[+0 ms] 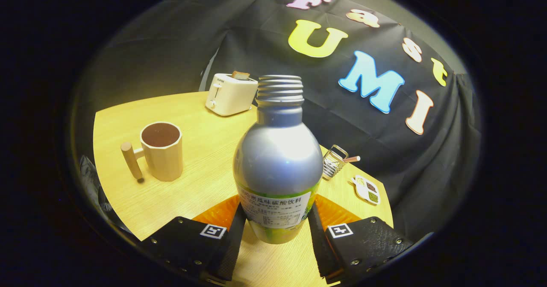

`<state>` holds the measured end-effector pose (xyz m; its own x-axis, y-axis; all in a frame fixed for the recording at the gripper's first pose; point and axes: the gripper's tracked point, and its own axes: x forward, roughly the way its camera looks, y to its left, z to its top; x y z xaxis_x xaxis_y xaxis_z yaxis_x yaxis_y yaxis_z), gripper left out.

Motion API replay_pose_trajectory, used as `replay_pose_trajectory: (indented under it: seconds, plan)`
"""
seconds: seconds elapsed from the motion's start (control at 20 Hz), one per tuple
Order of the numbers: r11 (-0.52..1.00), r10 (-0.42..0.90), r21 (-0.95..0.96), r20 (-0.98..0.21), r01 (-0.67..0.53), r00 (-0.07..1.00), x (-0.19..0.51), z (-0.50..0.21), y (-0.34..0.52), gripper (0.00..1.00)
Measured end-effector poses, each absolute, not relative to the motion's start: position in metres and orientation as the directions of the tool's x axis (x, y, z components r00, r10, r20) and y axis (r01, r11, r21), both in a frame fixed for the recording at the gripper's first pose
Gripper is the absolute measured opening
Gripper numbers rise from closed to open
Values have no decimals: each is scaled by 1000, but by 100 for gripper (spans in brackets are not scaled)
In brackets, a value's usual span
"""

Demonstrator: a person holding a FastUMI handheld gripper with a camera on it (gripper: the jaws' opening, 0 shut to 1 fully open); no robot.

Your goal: Take the bottle from table, then pour the juice into the cup, finally place the bottle on the coaster

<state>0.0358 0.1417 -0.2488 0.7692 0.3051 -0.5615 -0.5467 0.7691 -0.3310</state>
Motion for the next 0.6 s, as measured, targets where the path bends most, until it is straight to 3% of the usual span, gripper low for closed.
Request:
replay_pose_trajectory:
  seconds: [0.6]
  plan:
    - [602,251,-491,-633,-630,733,30,-265,164,72]
